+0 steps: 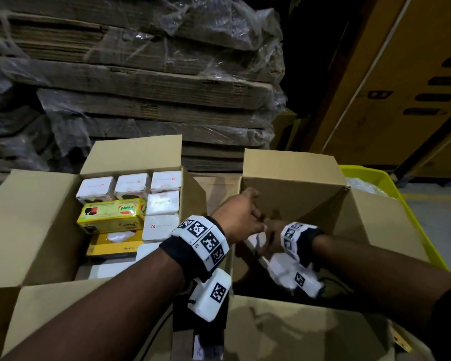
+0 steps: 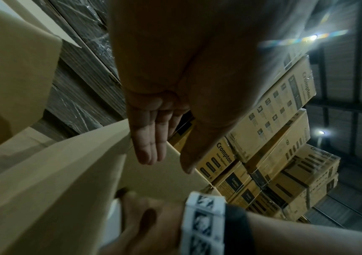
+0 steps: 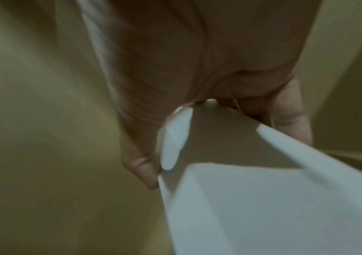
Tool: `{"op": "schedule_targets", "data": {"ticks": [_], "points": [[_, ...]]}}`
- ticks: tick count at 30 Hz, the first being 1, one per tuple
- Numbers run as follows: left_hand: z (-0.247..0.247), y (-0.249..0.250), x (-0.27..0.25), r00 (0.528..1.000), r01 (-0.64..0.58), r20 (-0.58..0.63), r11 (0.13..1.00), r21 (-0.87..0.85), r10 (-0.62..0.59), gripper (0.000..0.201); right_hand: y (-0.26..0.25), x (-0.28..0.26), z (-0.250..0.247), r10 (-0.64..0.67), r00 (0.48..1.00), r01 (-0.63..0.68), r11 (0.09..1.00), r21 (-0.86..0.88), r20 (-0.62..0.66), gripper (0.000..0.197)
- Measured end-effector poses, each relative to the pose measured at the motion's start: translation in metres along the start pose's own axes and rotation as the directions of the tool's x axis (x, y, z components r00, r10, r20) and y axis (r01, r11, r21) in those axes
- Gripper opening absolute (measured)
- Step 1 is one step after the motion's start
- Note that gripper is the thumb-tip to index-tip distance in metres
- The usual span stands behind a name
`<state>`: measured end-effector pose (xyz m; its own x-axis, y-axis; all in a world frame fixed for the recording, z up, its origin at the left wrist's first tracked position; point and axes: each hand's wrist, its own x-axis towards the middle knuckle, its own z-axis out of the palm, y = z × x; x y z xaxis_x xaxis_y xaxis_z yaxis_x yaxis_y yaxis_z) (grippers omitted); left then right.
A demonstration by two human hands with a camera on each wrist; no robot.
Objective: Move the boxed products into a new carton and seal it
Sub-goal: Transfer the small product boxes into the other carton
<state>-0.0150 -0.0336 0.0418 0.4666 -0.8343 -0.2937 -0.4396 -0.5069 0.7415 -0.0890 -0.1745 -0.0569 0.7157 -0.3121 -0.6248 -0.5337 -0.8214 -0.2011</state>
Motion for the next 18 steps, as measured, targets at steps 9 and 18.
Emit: {"op": "schedule_targets", "data": {"ticks": [9, 18], "points": [[-0.02, 0.008, -0.032, 0.997, -0.073, -0.037, 0.996, -0.042, 0.072, 0.087, 0.003, -0.074, -0.095, 0.165, 0.929, 0.053, 0.825, 0.563, -0.33, 0.093], [-0.064, -0.005, -0.077, 0.969, -0.192, -0.154, 0.981, 0.012, 0.191, 0.071, -0.073, -0.114, -0.121, 0.091, 0.91, 0.291, 0.554, 0.78, -0.404, 0.085]]}}
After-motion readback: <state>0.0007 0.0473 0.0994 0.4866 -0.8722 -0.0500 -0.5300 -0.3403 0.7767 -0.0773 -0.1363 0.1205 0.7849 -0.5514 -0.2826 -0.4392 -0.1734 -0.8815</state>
